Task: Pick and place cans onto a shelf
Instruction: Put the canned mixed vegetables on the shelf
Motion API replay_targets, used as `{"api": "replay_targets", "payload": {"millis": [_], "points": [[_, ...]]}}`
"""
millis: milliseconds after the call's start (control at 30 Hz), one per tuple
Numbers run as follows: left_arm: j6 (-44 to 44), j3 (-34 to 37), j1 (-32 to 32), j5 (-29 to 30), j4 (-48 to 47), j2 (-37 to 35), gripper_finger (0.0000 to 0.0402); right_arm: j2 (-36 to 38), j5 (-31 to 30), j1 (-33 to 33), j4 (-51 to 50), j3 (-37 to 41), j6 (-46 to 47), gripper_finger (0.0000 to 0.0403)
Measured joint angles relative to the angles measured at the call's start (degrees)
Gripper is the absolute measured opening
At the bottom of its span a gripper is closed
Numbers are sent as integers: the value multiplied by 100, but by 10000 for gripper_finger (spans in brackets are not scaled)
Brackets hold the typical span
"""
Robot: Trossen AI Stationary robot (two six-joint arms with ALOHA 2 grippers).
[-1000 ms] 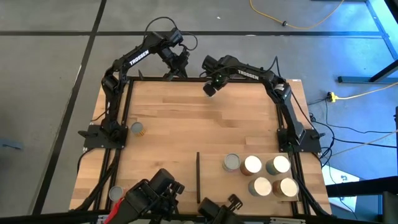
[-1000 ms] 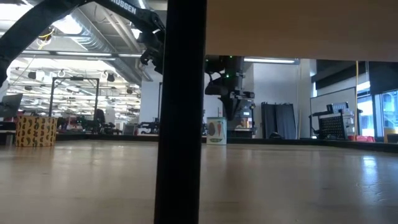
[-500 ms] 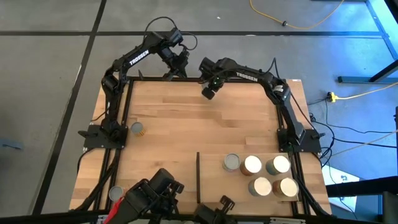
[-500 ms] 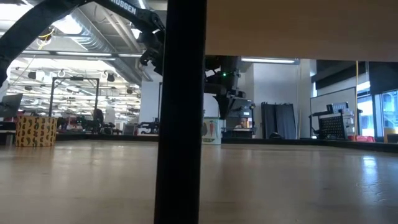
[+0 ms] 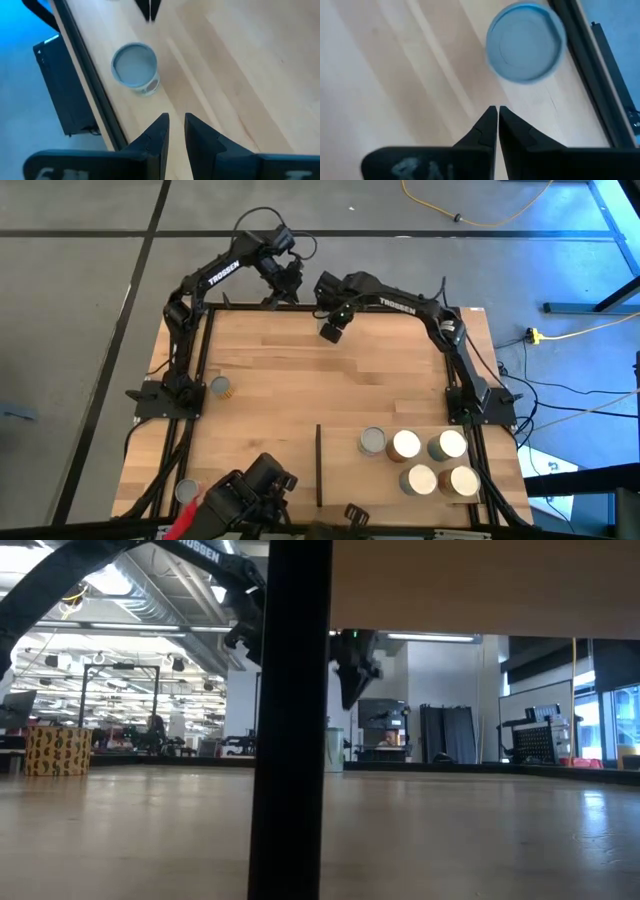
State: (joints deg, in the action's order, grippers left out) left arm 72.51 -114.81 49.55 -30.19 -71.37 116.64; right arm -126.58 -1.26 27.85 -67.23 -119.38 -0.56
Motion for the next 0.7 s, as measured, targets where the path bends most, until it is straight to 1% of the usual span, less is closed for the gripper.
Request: {"api": "replay_targets", "payload": {"millis": [133, 300, 367, 467, 533, 600, 700], "points": [[-53, 1, -105, -84, 166, 0, 54, 50, -6, -58, -618, -689, -13, 20], [-932, 1, -230, -40, 558, 0, 59, 60, -12, -69, -1107, -1551, -2, 20], [-963, 1, -245, -30, 599, 1, 63, 212, -14, -66, -992, -1492, -1, 19], [-714, 0, -248, 91, 613, 2, 68, 412, -1, -44, -1155, -1474, 25, 20], [-292, 22, -246, 159, 659, 7, 68, 530, 14, -39, -1247, -1483, 22, 20], [239, 151, -242, 161, 734, 8, 68, 665, 22, -39, -1245, -1483, 9, 20], [712, 460, -244, 189, 1002, 20, 69, 903, 27, -41, -1245, -1484, -8, 20]]}}
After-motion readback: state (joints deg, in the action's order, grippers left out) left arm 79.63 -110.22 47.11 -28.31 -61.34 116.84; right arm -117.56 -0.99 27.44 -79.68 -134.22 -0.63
